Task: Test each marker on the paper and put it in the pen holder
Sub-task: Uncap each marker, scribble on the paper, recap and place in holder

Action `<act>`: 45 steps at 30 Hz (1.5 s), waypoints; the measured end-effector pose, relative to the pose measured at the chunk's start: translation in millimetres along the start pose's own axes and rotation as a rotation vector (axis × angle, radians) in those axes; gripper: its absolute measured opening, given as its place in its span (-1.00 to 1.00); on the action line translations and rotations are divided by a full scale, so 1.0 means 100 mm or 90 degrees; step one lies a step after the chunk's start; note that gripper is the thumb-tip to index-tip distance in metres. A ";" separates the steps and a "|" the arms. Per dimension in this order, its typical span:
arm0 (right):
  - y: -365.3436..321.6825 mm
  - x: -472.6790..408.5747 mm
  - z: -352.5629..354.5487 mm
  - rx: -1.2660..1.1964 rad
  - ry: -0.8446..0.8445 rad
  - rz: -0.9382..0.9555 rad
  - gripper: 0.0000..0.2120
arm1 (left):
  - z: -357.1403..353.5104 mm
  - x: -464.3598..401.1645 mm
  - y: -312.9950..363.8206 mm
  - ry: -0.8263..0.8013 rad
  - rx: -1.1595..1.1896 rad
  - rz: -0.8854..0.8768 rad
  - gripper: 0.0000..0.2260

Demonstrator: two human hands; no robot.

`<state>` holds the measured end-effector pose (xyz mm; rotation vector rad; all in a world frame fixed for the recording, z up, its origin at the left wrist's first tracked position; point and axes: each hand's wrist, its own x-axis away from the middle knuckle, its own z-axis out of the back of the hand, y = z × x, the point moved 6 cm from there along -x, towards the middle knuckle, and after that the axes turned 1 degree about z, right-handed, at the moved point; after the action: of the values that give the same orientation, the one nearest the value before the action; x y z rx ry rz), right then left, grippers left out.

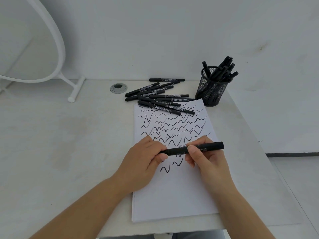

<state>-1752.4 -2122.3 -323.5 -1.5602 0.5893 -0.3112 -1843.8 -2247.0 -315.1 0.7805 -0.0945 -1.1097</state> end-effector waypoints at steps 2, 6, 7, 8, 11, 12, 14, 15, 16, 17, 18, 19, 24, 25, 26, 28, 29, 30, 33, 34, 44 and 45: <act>-0.01 0.00 -0.01 -0.005 -0.010 0.004 -0.93 | 0.00 0.01 0.01 -0.008 0.007 -0.002 -0.64; -0.04 0.02 -0.03 0.005 -0.023 0.018 -0.95 | -0.01 0.02 0.00 -0.023 0.035 0.002 -0.65; -0.04 0.02 -0.04 0.006 -0.025 0.020 -0.95 | -0.01 0.01 0.00 -0.029 0.041 0.004 -0.65; -0.04 0.03 -0.04 0.007 -0.026 0.022 -0.95 | -0.01 0.01 -0.01 -0.035 0.048 0.009 -0.65; -0.04 0.04 -0.04 0.018 -0.031 0.023 -0.94 | -0.03 0.02 -0.04 -0.054 0.070 0.024 -0.62; -0.04 0.04 -0.04 0.019 -0.034 0.024 -0.93 | -0.03 0.02 -0.05 -0.059 0.079 0.029 -0.62; -0.05 0.05 -0.05 0.019 -0.039 0.029 -0.92 | -0.04 0.02 -0.06 -0.070 0.097 0.039 -0.62; -0.05 0.05 -0.05 0.017 -0.039 0.030 -0.93 | -0.04 0.02 -0.07 -0.074 0.103 0.044 -0.63; -0.06 0.05 -0.05 0.016 -0.038 0.029 -0.93 | -0.05 0.02 -0.09 -0.078 0.106 0.048 -0.64; -0.05 0.05 -0.05 0.015 -0.038 0.028 -0.94 | -0.05 0.03 -0.10 -0.082 0.107 0.051 -0.65; -0.06 0.05 -0.05 0.016 -0.039 0.027 -0.94 | -0.06 0.03 -0.11 -0.086 0.108 0.053 -0.66; -0.05 0.05 -0.05 0.018 -0.040 0.027 -0.94 | -0.06 0.03 -0.12 -0.088 0.109 0.055 -0.66; -0.06 0.03 -0.06 0.020 -0.042 0.029 -0.97 | -0.05 0.03 -0.15 -0.052 0.136 0.062 -0.68; -0.05 0.02 -0.06 0.020 -0.037 0.029 -0.97 | -0.03 0.03 -0.14 -0.036 0.139 0.060 -0.71; -0.05 0.01 -0.05 0.018 -0.031 0.024 -0.97 | -0.02 0.02 -0.13 -0.021 0.136 0.057 -0.72; -0.02 -0.01 0.00 0.009 -0.012 -0.001 -0.96 | 0.00 0.02 -0.11 -0.001 0.114 0.048 -0.73; 0.00 -0.02 0.05 -0.001 0.008 -0.017 -0.95 | 0.01 0.02 -0.10 0.005 0.097 0.045 -0.73; -0.01 -0.04 0.11 -0.012 0.034 -0.029 -0.92 | 0.03 0.01 -0.10 0.011 0.072 0.045 -0.72; -0.19 -0.12 0.29 0.136 0.076 0.045 -0.90 | 0.10 -0.03 -0.11 0.034 -0.039 0.050 -0.73; -0.30 -0.15 0.27 0.264 0.053 0.108 -0.90 | 0.13 -0.05 -0.10 0.041 -0.083 0.043 -0.73; -0.62 -0.40 -0.24 0.937 -0.194 0.484 -0.85 | 0.29 -0.50 0.28 0.101 -0.306 -0.137 -0.72; -0.63 -0.46 -0.26 0.941 -0.207 0.479 -0.87 | 0.31 -0.55 0.26 0.112 -0.301 -0.128 -0.74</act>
<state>-1792.8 -2120.1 -252.6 0.0847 0.4386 0.1168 -1863.5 -2212.2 -260.2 0.4630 0.3913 -1.1868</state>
